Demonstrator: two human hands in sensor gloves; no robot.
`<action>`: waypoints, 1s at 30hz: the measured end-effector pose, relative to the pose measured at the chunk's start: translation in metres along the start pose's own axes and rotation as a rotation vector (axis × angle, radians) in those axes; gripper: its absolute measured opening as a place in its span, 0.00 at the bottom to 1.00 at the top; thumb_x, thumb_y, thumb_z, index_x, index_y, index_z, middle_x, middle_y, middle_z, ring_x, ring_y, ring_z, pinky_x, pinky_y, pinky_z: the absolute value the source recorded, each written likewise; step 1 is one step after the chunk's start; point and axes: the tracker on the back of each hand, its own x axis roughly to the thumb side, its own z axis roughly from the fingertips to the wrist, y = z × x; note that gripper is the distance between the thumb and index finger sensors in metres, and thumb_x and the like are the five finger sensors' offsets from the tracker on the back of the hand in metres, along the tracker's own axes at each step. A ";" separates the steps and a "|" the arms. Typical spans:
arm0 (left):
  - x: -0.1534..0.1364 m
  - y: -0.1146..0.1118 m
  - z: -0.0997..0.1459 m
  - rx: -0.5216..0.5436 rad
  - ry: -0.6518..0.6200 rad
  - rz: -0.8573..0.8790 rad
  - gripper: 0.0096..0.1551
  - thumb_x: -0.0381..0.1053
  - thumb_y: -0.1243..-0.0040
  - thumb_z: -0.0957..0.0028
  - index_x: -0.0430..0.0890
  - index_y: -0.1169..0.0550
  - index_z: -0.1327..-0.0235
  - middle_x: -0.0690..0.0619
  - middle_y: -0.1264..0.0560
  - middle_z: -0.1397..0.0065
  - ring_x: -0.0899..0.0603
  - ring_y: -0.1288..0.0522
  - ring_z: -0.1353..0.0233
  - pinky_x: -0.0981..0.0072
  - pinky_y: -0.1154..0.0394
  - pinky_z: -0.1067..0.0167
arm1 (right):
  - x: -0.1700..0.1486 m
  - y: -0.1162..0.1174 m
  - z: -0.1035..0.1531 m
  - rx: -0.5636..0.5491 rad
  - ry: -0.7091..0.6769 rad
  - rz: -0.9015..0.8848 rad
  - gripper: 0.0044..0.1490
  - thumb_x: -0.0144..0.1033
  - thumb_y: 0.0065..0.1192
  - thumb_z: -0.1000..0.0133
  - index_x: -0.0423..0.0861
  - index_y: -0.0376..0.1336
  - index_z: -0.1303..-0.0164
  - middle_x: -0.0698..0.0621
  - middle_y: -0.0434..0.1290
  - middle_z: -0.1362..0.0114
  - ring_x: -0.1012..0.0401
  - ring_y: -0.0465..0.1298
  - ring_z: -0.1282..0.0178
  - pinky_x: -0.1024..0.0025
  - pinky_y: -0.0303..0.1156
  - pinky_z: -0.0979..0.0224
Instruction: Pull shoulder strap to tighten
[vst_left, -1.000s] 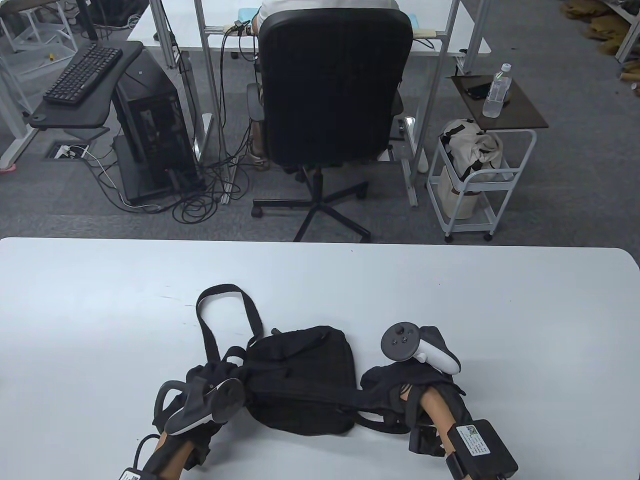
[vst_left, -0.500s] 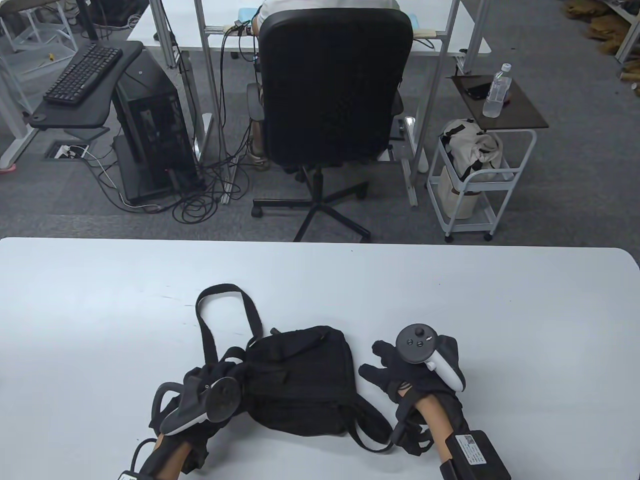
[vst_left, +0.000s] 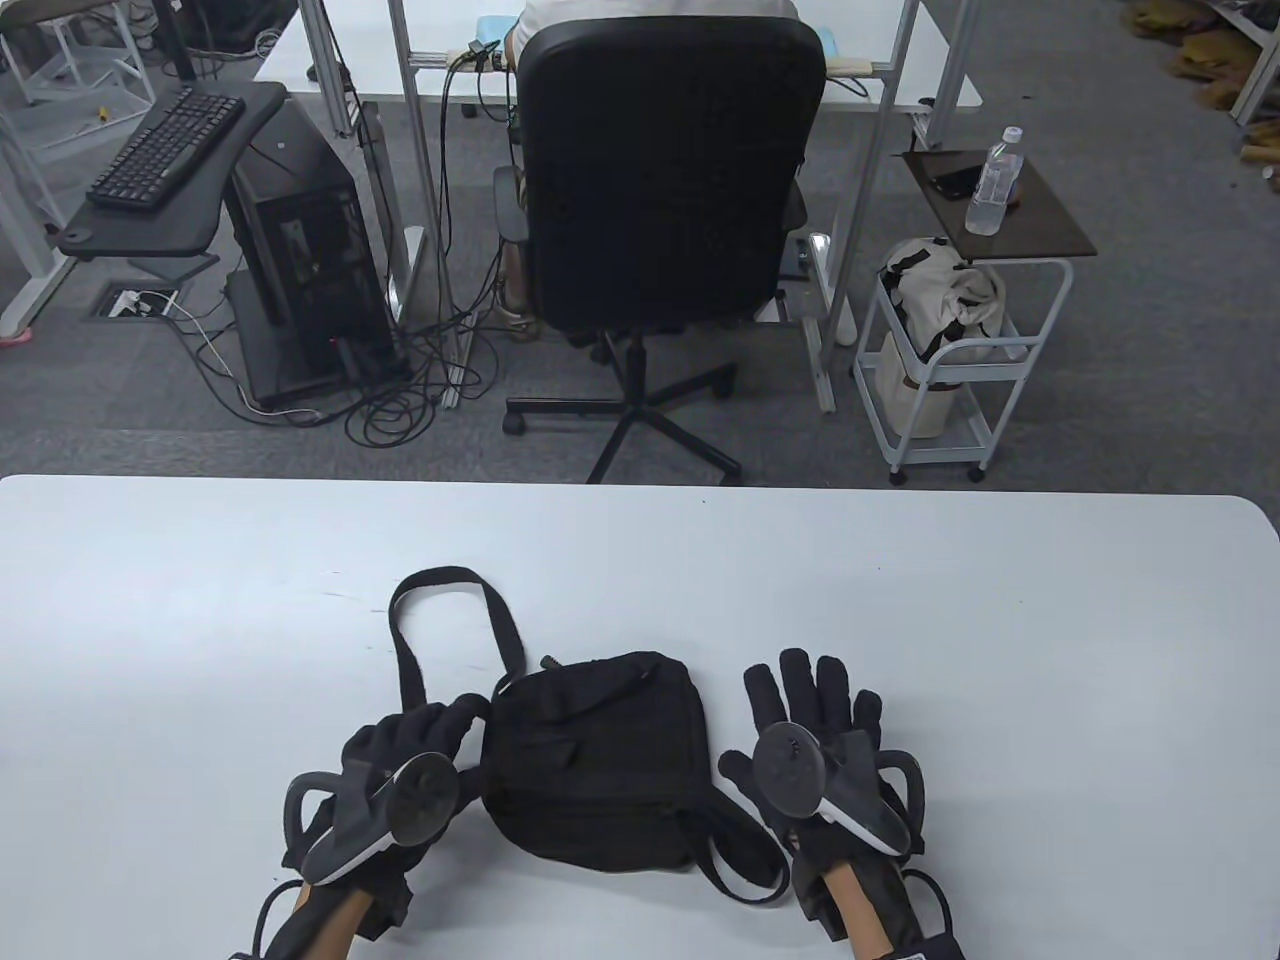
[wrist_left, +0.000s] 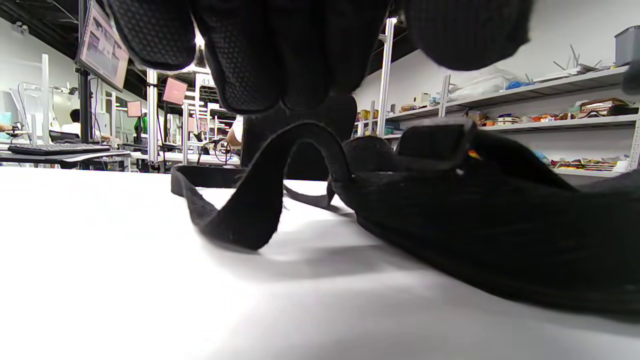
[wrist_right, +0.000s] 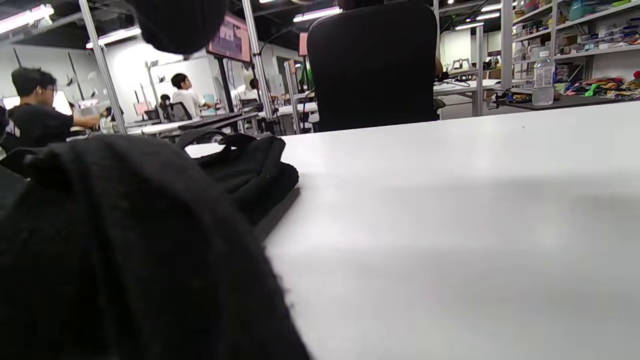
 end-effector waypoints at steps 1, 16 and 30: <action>0.002 0.002 -0.001 0.001 0.005 0.003 0.44 0.68 0.50 0.49 0.52 0.35 0.18 0.50 0.32 0.17 0.38 0.30 0.20 0.37 0.35 0.25 | -0.003 0.002 0.002 0.033 0.002 0.006 0.53 0.58 0.55 0.43 0.48 0.41 0.13 0.37 0.38 0.11 0.33 0.39 0.17 0.26 0.39 0.25; 0.083 0.022 -0.057 -0.045 -0.053 -0.228 0.40 0.67 0.48 0.48 0.55 0.31 0.21 0.52 0.32 0.16 0.39 0.29 0.19 0.37 0.35 0.24 | -0.027 -0.002 0.014 0.000 0.011 -0.097 0.49 0.56 0.55 0.43 0.46 0.49 0.15 0.37 0.49 0.12 0.32 0.50 0.18 0.25 0.44 0.26; 0.107 -0.024 -0.116 -0.363 0.007 -0.531 0.41 0.66 0.43 0.52 0.55 0.30 0.22 0.54 0.30 0.18 0.42 0.28 0.20 0.39 0.35 0.23 | -0.024 0.002 0.012 0.012 -0.022 -0.102 0.47 0.55 0.55 0.43 0.45 0.51 0.16 0.37 0.52 0.13 0.32 0.53 0.18 0.25 0.47 0.26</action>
